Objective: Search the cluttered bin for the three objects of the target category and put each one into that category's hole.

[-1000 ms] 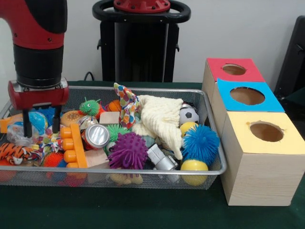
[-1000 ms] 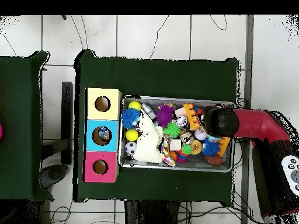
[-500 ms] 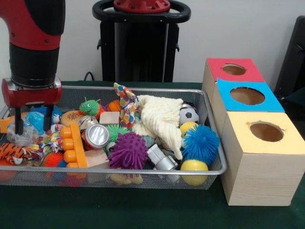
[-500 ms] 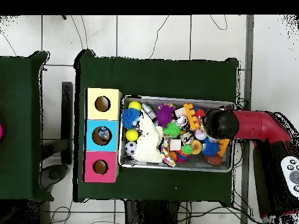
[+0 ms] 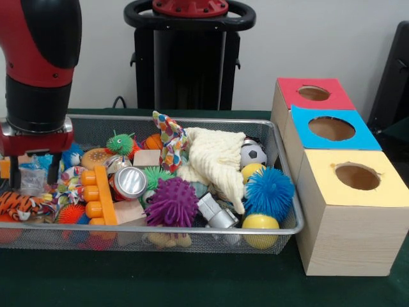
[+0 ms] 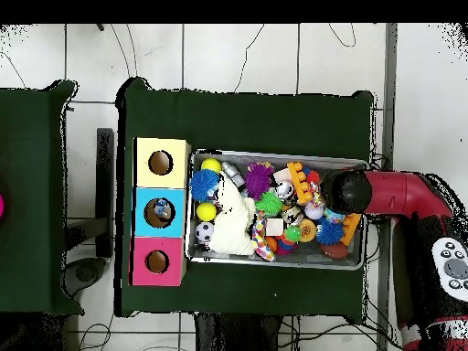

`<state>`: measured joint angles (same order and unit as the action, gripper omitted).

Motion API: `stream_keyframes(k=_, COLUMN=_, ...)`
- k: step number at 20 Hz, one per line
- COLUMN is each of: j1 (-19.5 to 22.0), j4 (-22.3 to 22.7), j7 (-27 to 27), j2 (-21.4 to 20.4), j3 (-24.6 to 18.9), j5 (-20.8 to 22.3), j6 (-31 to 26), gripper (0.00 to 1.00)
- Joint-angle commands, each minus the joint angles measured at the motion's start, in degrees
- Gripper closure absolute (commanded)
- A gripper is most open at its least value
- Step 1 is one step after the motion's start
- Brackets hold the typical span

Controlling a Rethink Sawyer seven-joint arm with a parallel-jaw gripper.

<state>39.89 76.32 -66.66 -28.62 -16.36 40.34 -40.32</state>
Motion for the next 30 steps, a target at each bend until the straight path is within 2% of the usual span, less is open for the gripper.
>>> stream_keyframes(k=1, j1=-2.57, j4=-4.24, j7=0.57, j2=4.63, j3=3.38, j5=2.88, j6=-8.04, gripper=0.00)
stream_keyframes(k=3, j1=-1.37, j4=-3.75, j7=1.67, j2=5.94, j3=2.11, j5=-0.27, j6=-9.78, gripper=0.00)
stream_keyframes(k=6, j1=-1.43, j4=-4.14, j7=1.59, j2=7.66, j3=2.17, j5=-1.18, j6=-11.41, gripper=0.00)
stream_keyframes(k=14, j1=-5.01, j4=-7.69, j7=0.29, j2=7.89, j3=7.40, j5=0.50, j6=-20.83, gripper=0.00)
stream_keyframes(k=18, j1=-8.86, j4=-10.98, j7=0.54, j2=7.35, j3=12.07, j5=2.73, j6=-30.26, gripper=0.00)
stream_keyframes(k=23, j1=-10.38, j4=-12.14, j7=-0.28, j2=7.44, j3=13.24, j5=2.93, j6=-31.54, gripper=0.00)
stream_keyframes(k=30, j1=-10.19, j4=-9.71, j7=-1.05, j2=5.41, j3=13.92, j5=1.84, j6=-28.65, gripper=0.00)
